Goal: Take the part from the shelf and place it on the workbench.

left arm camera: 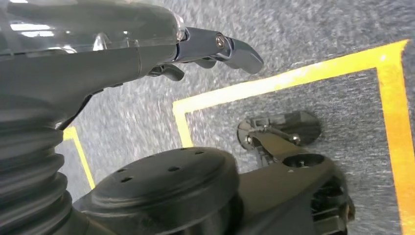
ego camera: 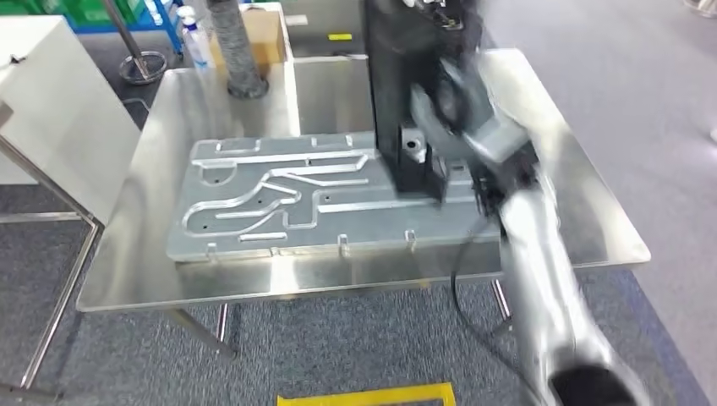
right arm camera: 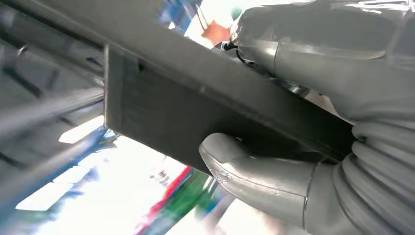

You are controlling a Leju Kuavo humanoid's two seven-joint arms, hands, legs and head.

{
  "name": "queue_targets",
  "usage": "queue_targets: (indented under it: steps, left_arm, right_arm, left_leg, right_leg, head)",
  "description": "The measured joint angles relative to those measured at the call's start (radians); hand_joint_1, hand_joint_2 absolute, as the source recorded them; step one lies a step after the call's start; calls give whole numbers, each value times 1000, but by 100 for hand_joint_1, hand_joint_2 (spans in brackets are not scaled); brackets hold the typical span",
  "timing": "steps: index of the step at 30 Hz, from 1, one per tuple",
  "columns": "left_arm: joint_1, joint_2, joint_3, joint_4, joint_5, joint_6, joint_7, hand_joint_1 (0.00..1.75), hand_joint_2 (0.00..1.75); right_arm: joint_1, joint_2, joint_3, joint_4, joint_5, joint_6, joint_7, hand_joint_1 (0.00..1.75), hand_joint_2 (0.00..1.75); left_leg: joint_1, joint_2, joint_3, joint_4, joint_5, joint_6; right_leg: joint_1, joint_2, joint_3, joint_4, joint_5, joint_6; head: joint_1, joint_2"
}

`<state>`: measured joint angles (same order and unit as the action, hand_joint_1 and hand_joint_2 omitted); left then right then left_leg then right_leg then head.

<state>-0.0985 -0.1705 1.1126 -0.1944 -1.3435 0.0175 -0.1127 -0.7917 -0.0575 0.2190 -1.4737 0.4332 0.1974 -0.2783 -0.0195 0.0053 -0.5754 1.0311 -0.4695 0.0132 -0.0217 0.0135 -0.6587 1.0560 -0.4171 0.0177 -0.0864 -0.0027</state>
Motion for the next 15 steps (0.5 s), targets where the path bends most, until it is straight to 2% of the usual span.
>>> queue_targets:
  steps: [2, 4, 5, 7, 8, 9, 10, 12, 13, 14, 15]
  left_arm:
    - [-11, 1, -10, 0, -7, -4, -5, 0, 175]
    - [-17, 1, -14, 0, -8, -6, -6, 0, 175]
    - [-17, 1, -16, 0, -9, -7, -6, 0, 175]
    - [-14, 1, -19, 0, -9, -8, -7, 0, 175]
    - [-13, 1, -21, 0, -9, -8, -9, 0, 175]
    - [-13, 1, -22, 0, -8, -8, -12, 0, 175]
    - [-14, 1, -23, 0, -8, -7, -14, 0, 175]
    - [-17, 1, -26, 0, -7, -4, -17, 0, 175]
    - [-19, 0, -27, 0, -6, -3, -19, 0, 175]
    - [-21, 0, -27, 0, -5, -1, -21, 0, 175]
    - [-24, 0, -27, 0, -4, 1, -23, 0, 175]
  right_arm:
    - [-183, -19, 126, 138, 192, -51, 5, 175, 175]
    - [-280, -30, 215, 240, 261, -72, 8, 175, 175]
    - [-305, -31, 244, 276, 268, -77, 9, 175, 175]
    - [-341, -32, 284, 325, 272, -84, 12, 175, 175]
    - [-357, -34, 302, 343, 281, -86, 14, 175, 175]
    - [-376, -37, 324, 365, 300, -86, 15, 175, 175]
    - [-396, -40, 350, 392, 326, -86, 17, 175, 175]
    - [-448, -49, 415, 468, 387, -86, 17, 175, 175]
    - [-475, -55, 452, 515, 412, -89, 14, 175, 175]
    - [-498, -63, 492, 564, 432, -92, 9, 175, 175]
    - [-514, -71, 531, 609, 446, -95, 2, 175, 175]
  left_leg:
    - [2, 3, -1, 3, -6, -10]
    - [8, 2, -21, 54, -34, -20]
    - [11, 1, -49, 110, -58, -25]
    - [17, 1, -125, 243, -101, -31]
    - [21, 1, -153, 282, -101, -34]
    - [24, 2, -163, 283, -82, -35]
    - [26, 2, -155, 246, -44, -36]
    - [27, 3, -108, 111, 42, -37]
    - [26, 3, -86, 54, 63, -34]
    - [24, 0, -74, 19, 70, -30]
    - [22, -6, -69, 7, 64, -25]
  right_leg:
    - [-1, 2, 3, -7, -2, -12]
    - [-1, -4, 19, -19, -4, -24]
    - [0, -8, 26, -21, -7, -28]
    - [1, -12, 32, -22, -14, -33]
    - [1, -13, 35, -22, -17, -33]
    - [0, -12, 40, -21, -22, -32]
    - [-1, -12, 46, -21, -27, -30]
    - [-1, -11, 59, -20, -38, -23]
    - [0, -11, 63, -20, -42, -17]
    - [3, -14, 64, -20, -44, -11]
    - [6, -18, 64, -22, -44, -6]
  head:
    - [0, 0]
    - [0, 0]
    - [0, 0]
    - [0, 0]
    - [0, 0]
    - [0, 0]
    - [0, 0]
    - [0, 0]
    - [0, 0]
    - [0, 0]
    - [0, 0]
